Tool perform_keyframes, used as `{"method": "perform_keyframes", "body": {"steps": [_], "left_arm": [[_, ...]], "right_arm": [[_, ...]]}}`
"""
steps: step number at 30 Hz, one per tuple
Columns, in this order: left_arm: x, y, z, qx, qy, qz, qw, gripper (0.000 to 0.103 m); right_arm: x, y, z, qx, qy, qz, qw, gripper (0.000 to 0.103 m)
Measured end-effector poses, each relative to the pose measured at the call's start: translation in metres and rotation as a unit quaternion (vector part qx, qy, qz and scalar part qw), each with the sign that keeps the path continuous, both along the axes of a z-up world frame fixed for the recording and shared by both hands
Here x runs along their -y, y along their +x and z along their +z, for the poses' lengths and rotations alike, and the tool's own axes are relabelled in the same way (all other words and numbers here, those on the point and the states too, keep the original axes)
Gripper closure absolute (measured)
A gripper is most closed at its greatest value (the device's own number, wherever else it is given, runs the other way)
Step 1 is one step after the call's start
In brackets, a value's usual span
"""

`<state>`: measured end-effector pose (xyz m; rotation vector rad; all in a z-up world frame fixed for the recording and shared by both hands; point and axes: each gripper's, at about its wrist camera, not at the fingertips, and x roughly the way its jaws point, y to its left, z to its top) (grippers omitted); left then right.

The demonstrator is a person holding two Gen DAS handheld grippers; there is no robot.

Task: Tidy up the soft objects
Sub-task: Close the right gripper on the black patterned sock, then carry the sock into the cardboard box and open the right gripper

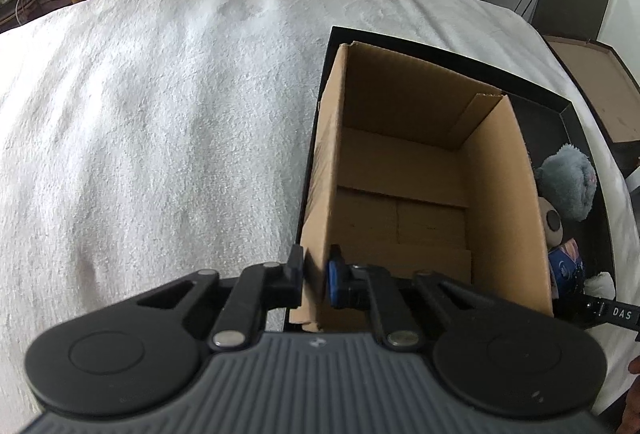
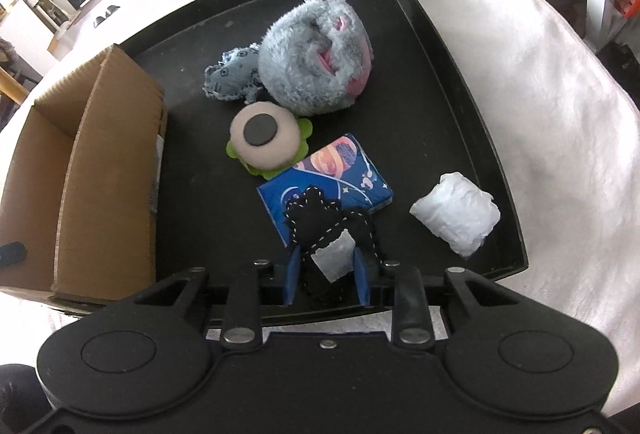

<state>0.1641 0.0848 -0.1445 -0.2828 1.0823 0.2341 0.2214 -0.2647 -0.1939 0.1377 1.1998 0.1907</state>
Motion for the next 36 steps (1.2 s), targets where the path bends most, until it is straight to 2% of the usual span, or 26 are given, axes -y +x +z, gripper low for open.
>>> {"method": "perform_keyframes", "body": {"steps": [14,24,36], "left_arm": [[0.006,-0.003,0.006,0.013,0.005,-0.01,0.9998,0.091],[0.004,0.0,0.001,0.007,-0.02,-0.005,0.9998,0.091],[-0.006,0.004,-0.003,0.015,-0.037,-0.006,0.9992,0.091]], "right_arm": [[-0.024,-0.01,0.055,0.053,0.025,0.03,0.998,0.075],[-0.061,-0.008,0.09,0.092,0.035,0.07,0.993,0.075],[-0.115,-0.007,0.107,0.107,0.047,0.122,0.986,0.075]]}}
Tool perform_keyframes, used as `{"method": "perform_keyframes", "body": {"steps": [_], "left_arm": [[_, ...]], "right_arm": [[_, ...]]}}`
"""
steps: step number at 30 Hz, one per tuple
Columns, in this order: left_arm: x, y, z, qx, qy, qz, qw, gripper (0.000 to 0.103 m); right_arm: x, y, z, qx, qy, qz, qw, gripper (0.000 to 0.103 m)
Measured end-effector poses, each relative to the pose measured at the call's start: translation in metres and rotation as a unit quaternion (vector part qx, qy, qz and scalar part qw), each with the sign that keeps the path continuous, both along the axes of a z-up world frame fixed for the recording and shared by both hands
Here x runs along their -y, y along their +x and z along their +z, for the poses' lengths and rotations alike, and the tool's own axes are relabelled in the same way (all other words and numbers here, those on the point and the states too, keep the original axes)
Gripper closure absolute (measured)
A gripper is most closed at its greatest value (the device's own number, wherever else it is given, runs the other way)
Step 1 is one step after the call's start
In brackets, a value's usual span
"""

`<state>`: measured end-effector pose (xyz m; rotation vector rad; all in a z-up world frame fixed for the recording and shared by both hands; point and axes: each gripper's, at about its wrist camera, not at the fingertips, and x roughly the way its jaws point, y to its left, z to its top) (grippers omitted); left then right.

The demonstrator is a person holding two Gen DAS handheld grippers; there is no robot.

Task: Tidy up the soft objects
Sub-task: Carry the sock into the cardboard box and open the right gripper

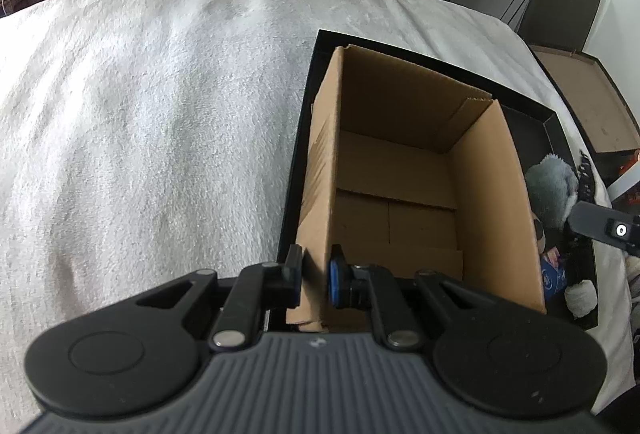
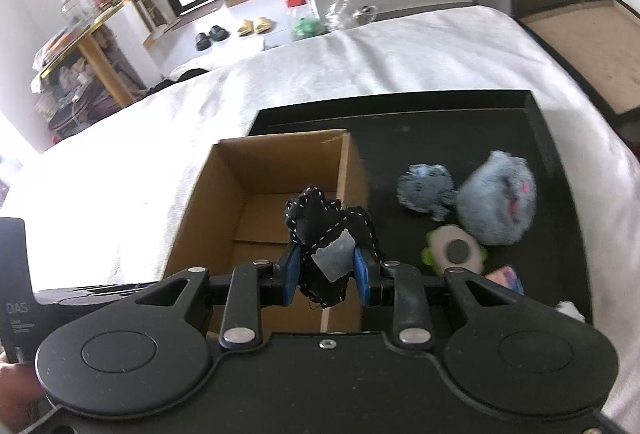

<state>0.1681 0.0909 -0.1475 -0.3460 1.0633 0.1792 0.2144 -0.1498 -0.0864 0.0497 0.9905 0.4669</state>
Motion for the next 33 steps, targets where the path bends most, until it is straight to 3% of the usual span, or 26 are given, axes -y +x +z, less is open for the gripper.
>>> {"method": "perform_keyframes", "body": {"steps": [15,33], "left_arm": [[-0.019,0.002,-0.004,-0.01,-0.048,0.014,0.9987,0.09],[-0.034,0.008,-0.005,-0.022,-0.076,0.03,0.9964,0.089]], "right_arm": [[-0.061,0.007,-0.014,0.0,-0.013,0.048,0.999,0.074],[-0.106,0.017,-0.014,0.079,-0.011,0.099,0.992,0.072]]}}
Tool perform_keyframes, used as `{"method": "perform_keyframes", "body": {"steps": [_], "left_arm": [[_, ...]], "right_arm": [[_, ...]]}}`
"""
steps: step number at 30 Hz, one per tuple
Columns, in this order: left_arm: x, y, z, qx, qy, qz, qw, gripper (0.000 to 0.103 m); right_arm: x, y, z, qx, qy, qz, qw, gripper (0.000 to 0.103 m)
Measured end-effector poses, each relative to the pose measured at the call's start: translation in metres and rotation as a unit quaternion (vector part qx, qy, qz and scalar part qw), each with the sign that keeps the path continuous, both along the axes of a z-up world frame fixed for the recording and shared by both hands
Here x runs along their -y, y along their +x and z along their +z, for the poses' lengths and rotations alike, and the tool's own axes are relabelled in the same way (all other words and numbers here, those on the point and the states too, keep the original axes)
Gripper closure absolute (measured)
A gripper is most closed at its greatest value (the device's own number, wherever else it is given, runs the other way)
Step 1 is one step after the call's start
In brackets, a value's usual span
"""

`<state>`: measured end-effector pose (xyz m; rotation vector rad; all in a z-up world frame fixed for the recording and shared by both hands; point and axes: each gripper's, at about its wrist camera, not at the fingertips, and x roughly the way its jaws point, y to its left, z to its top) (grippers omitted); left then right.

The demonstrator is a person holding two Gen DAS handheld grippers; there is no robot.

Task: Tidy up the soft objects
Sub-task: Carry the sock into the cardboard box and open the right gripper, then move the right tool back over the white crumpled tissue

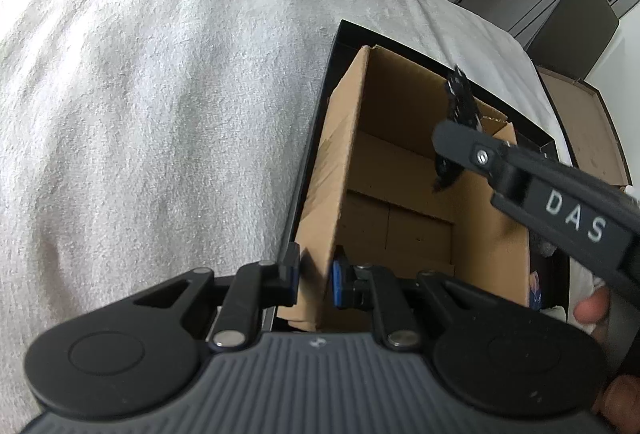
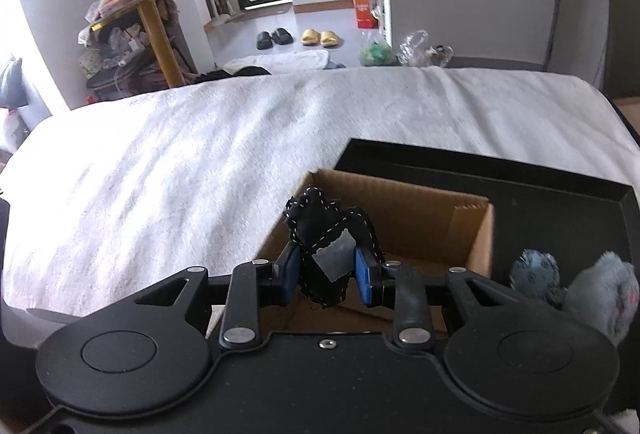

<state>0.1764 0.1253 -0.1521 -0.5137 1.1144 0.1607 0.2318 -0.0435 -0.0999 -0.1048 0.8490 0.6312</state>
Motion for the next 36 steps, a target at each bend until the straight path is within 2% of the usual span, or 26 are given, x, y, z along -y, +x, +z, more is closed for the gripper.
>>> {"method": "perform_keyframes", "body": {"steps": [1,2,3,5,10,17,19,24,27,36], "left_arm": [[0.0,0.0,0.0,0.0,0.0,0.0,1.0,0.089],[0.0,0.0,-0.001,-0.001,-0.001,0.001,1.0,0.089],[-0.001,0.0,-0.001,-0.001,-0.002,0.002,1.0,0.089],[-0.002,0.001,-0.001,-0.001,-0.005,0.003,1.0,0.089],[-0.001,0.001,-0.001,-0.004,-0.006,0.003,1.0,0.089],[0.011,0.003,0.006,-0.008,0.023,-0.011,0.9996,0.087],[0.015,0.002,0.009,-0.007,0.033,-0.014,0.9993,0.081],[0.026,0.0,0.016,-0.005,0.064,-0.019,0.9977,0.053],[0.031,-0.002,0.019,-0.003,0.089,-0.021,0.9958,0.046],[0.048,-0.001,0.027,0.002,0.121,-0.03,0.9922,0.034]], "right_arm": [[-0.002,0.001,0.0,0.002,0.002,0.002,1.0,0.07],[-0.003,0.001,0.001,0.004,0.005,0.001,1.0,0.063],[-0.004,0.002,0.0,0.0,0.005,0.003,1.0,0.045],[-0.005,0.005,-0.001,-0.008,0.007,0.006,1.0,0.032],[0.008,0.005,-0.006,-0.025,0.011,-0.011,1.0,0.032],[0.039,-0.004,-0.004,-0.04,0.017,-0.04,0.998,0.032],[0.049,-0.007,-0.003,-0.041,0.015,-0.053,0.998,0.032],[0.076,-0.013,-0.002,-0.034,0.008,-0.086,0.996,0.032],[0.097,-0.015,-0.007,-0.033,-0.002,-0.114,0.993,0.032],[0.155,-0.018,-0.03,-0.053,-0.027,-0.191,0.98,0.034]]}}
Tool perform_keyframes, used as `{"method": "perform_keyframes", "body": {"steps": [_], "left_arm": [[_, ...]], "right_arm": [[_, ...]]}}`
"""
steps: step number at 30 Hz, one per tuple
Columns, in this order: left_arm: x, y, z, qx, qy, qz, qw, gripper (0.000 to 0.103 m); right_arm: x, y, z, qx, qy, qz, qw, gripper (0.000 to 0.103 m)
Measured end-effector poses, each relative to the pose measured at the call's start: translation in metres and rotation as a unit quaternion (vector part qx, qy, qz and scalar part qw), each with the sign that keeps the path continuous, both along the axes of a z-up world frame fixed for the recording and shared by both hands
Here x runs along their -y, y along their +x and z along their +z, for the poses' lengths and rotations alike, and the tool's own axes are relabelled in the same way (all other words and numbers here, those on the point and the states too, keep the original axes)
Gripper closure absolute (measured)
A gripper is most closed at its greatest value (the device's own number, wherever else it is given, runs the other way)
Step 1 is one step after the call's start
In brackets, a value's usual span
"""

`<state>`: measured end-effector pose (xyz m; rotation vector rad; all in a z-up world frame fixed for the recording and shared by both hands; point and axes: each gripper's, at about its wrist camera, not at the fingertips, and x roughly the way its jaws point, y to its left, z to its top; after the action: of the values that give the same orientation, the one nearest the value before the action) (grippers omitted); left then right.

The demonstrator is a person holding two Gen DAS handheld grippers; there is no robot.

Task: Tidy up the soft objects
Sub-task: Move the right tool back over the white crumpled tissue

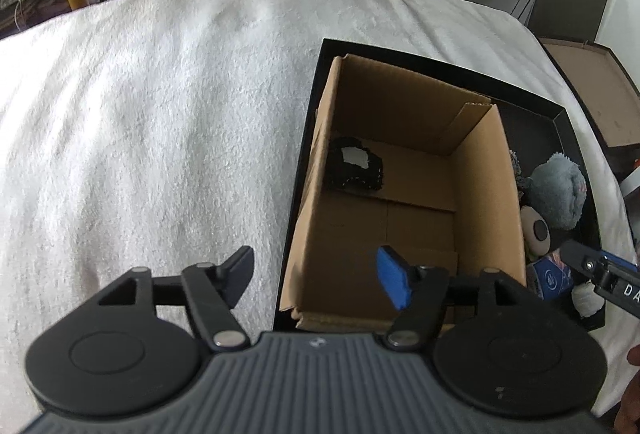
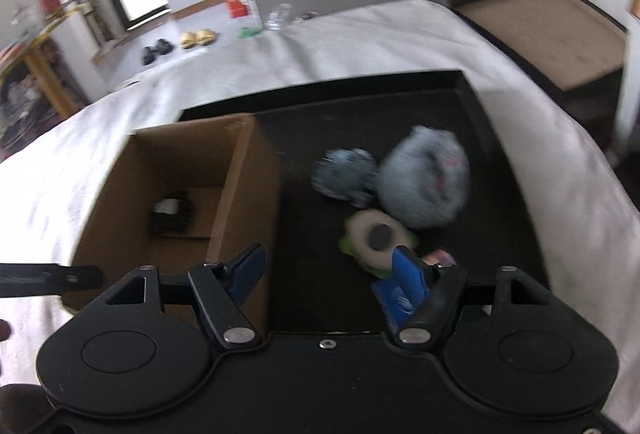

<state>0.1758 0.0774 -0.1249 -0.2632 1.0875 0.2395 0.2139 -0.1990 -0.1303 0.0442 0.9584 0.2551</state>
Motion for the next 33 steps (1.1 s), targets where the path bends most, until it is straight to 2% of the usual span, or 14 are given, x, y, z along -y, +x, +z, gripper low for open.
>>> {"method": "perform_keyframes", "body": {"steps": [6,17,20,25,33], "left_arm": [[0.009,0.001,0.001,-0.005,0.027,-0.005,0.9996,0.032],[0.025,0.008,-0.002,-0.012,0.06,-0.022,0.9979,0.032],[0.03,0.011,-0.003,-0.013,0.072,-0.026,0.997,0.032],[0.037,0.016,-0.006,-0.021,0.08,-0.031,0.9961,0.032],[0.047,0.025,-0.011,-0.029,0.098,-0.039,0.994,0.032]], "right_arm": [[0.029,-0.004,-0.017,-0.007,-0.009,-0.066,0.998,0.04],[0.066,-0.018,-0.056,-0.011,-0.012,-0.181,0.983,0.04],[0.073,-0.019,-0.061,-0.005,-0.014,-0.202,0.979,0.041],[0.085,-0.018,-0.068,0.005,-0.014,-0.238,0.971,0.05],[0.093,-0.015,-0.072,0.008,-0.018,-0.265,0.964,0.05]]}}
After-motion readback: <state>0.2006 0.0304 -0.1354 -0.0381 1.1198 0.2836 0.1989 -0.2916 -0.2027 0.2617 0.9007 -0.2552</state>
